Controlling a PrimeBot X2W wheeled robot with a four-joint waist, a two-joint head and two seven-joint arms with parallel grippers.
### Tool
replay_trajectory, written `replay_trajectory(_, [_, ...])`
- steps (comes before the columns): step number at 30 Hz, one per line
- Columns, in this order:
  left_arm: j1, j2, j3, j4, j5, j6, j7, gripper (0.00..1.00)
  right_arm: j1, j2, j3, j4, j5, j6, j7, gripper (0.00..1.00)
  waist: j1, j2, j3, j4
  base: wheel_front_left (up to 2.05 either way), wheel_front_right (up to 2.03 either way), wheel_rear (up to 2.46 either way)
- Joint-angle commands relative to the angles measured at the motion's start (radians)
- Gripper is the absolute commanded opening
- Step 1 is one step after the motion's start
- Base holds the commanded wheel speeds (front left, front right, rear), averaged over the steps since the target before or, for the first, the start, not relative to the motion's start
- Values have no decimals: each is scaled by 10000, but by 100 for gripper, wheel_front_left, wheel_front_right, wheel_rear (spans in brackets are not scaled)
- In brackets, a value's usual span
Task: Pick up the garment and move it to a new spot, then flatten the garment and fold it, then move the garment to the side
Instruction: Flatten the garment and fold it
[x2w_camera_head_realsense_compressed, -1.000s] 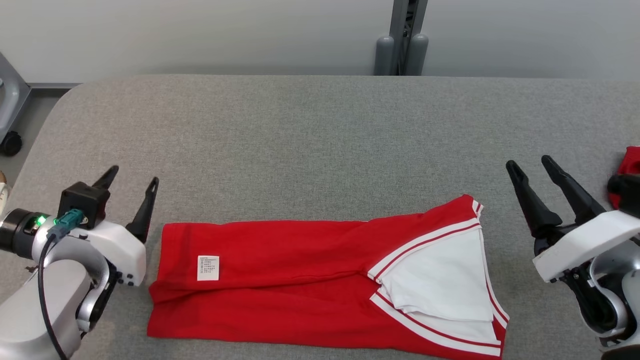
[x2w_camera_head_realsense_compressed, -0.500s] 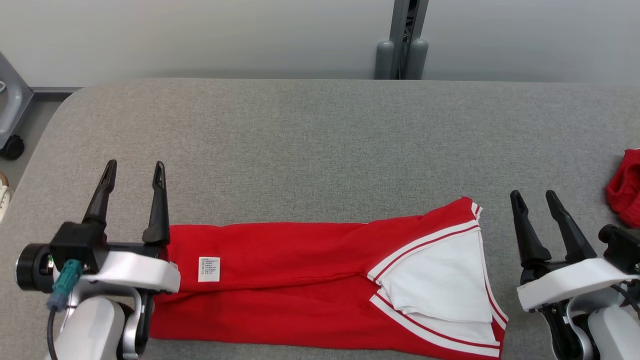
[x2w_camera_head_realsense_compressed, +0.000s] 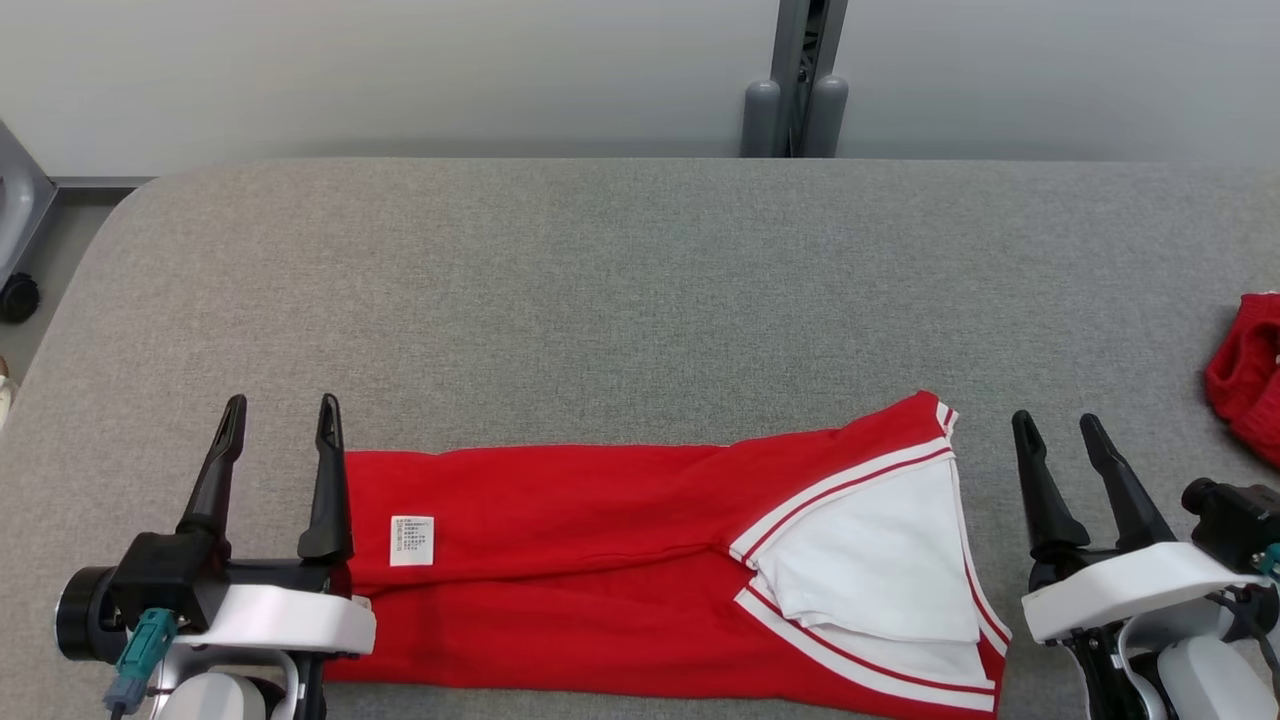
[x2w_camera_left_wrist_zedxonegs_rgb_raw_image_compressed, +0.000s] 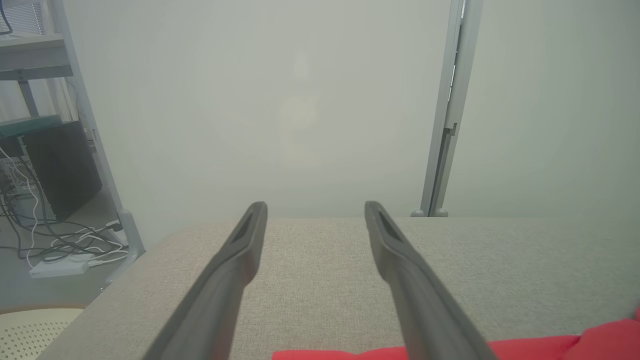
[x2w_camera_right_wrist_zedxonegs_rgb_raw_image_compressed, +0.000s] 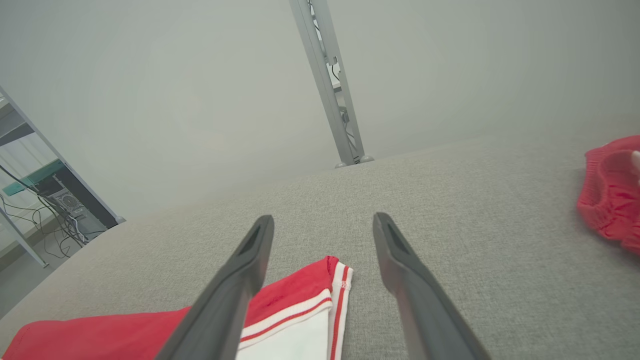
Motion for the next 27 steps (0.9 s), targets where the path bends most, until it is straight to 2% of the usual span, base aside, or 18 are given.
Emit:
replay_trajectory(1, [-37,-17,139,43,112,-131,-40,100,-107,-68,17,42,78,4,-68,100,0,-1,0,-2,0,0,0])
replay_trajectory(8, [-103,-253,568,147,494,-597,-40,100,-144,-108,125,174,247,4,-107,100,0,-1,-15,-42,0,0,0])
replay_trajectory(13, [-132,-325,667,191,614,-757,-40,100,-151,-73,138,268,467,4,1,100,0,-1,31,-70,0,0,0])
replay_trajectory(20, [-144,-357,653,480,693,-869,-40,100,56,57,70,876,1265,4,1259,100,0,-1,135,-79,0,0,0])
replay_trajectory(27, [-254,-366,564,666,687,-957,-41,100,92,131,201,982,2085,4,2270,100,0,-1,359,-70,0,0,0])
